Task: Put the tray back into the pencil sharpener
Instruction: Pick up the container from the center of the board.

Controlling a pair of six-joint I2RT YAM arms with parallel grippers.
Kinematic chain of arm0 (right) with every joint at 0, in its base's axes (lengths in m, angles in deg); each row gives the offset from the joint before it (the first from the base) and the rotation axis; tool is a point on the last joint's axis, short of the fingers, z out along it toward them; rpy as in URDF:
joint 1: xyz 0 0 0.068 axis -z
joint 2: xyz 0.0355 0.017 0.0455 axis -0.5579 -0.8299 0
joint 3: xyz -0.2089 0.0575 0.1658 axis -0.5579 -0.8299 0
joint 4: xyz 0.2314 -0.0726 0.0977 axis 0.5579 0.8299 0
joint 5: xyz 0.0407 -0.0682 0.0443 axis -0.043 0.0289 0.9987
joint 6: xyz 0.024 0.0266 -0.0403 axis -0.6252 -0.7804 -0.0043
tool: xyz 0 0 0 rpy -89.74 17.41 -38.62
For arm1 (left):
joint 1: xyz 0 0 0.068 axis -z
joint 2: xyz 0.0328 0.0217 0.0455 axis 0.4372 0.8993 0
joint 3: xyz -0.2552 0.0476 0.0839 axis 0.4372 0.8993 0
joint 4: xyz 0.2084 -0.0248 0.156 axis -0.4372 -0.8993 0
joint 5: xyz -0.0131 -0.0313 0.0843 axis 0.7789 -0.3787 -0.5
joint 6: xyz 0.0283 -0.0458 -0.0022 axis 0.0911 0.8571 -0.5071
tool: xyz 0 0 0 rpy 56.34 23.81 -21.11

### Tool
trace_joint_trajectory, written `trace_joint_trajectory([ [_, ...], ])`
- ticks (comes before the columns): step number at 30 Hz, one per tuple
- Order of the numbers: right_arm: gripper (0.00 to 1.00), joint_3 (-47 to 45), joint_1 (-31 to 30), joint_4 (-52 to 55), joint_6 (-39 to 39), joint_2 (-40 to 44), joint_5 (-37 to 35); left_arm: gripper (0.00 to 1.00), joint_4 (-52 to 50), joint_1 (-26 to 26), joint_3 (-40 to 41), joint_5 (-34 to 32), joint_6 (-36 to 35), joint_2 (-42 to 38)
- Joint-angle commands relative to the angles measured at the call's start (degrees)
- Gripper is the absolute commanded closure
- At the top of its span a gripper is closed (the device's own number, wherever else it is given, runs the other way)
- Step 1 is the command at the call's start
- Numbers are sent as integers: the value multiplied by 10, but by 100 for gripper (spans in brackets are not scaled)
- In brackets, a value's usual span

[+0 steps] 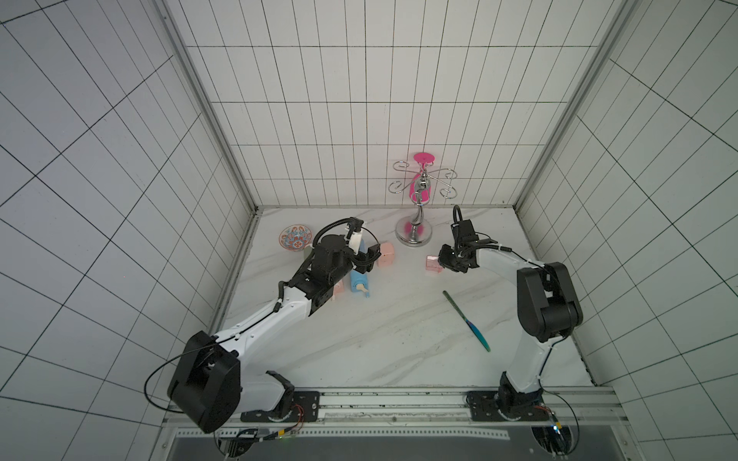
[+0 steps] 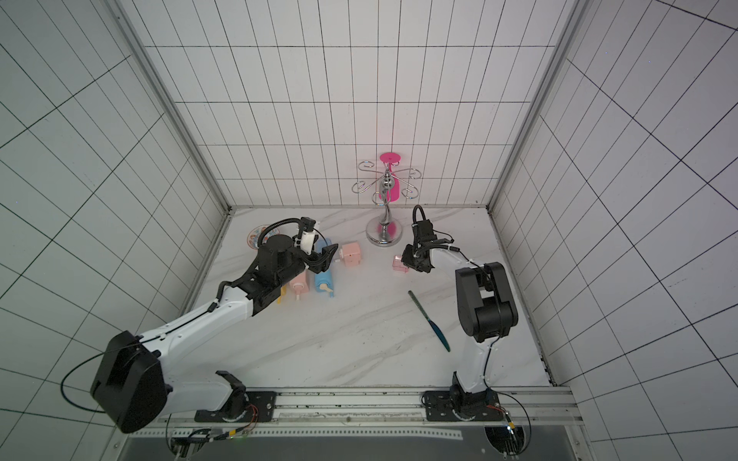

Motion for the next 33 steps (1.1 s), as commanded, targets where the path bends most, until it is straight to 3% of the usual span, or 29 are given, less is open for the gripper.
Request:
trace_joint_trajectory([
  [1,76,27,5,9,4,-10,-21,25,23,1,6,10,4,-2],
  [11,88,41,4,9,16,-31,-24,25,21,1,1,14,-3,1],
  [23,96,46,4,19,29,-38,-22,26,18,1,3,11,-7,-7],
  [33,100,11,-19,65,67,42,-19,26,5,1,14,1,-19,-22],
])
